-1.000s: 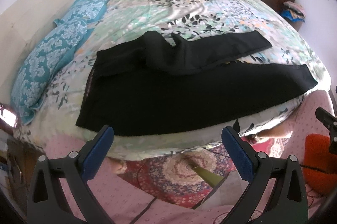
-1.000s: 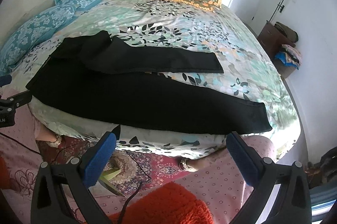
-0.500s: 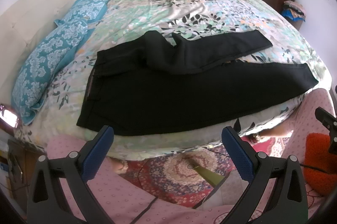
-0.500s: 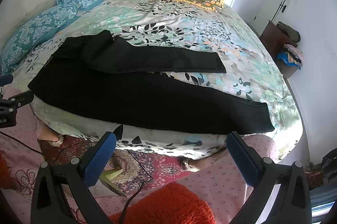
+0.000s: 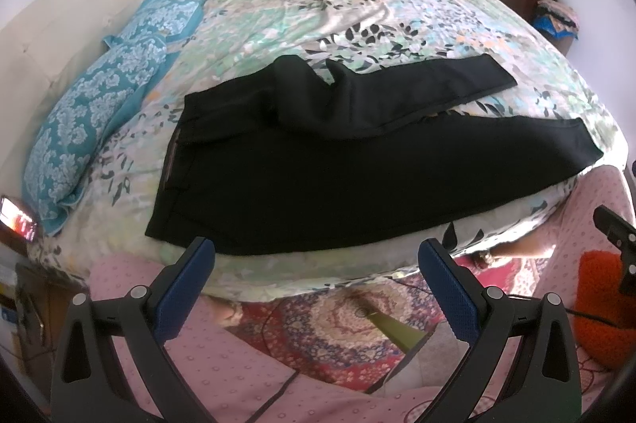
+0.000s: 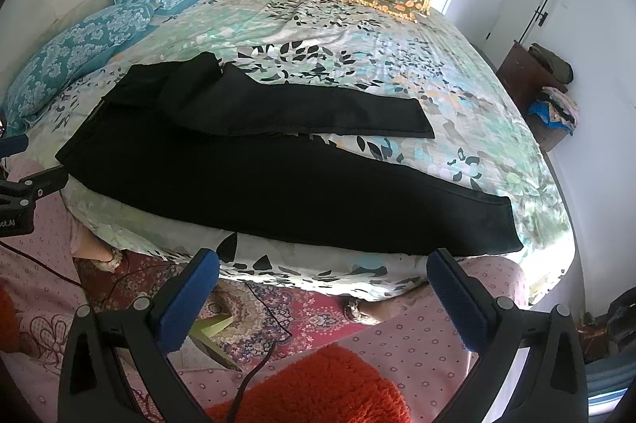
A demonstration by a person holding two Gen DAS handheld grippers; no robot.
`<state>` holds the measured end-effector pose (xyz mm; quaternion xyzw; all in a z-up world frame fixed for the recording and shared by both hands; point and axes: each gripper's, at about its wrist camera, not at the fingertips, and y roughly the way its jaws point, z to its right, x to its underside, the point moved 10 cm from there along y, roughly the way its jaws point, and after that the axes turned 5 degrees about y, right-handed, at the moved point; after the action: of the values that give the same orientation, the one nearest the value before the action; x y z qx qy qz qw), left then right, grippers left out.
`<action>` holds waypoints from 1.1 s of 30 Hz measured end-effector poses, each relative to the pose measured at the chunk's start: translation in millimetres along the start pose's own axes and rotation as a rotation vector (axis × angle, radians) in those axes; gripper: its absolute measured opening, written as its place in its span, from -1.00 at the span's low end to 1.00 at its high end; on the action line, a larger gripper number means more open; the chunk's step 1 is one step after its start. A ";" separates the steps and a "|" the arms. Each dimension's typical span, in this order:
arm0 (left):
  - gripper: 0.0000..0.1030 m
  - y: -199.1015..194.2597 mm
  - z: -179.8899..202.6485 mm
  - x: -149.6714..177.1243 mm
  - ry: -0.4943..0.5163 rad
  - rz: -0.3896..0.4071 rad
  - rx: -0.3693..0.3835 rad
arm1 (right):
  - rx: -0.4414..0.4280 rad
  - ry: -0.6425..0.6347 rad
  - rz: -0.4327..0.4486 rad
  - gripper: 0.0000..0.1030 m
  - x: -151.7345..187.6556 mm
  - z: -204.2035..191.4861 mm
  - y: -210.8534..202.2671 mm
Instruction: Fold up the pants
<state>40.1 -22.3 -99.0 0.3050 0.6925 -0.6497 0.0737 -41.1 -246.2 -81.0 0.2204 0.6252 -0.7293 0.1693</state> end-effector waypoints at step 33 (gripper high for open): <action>0.99 4.3 5.3 -2.2 0.008 -0.020 -0.022 | -0.030 -0.026 -0.015 1.00 -0.9 -10.7 8.4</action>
<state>42.6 -28.2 -102.4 0.2997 0.7027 -0.6417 0.0677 -34.8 -237.0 -88.8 0.2036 0.6353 -0.7241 0.1750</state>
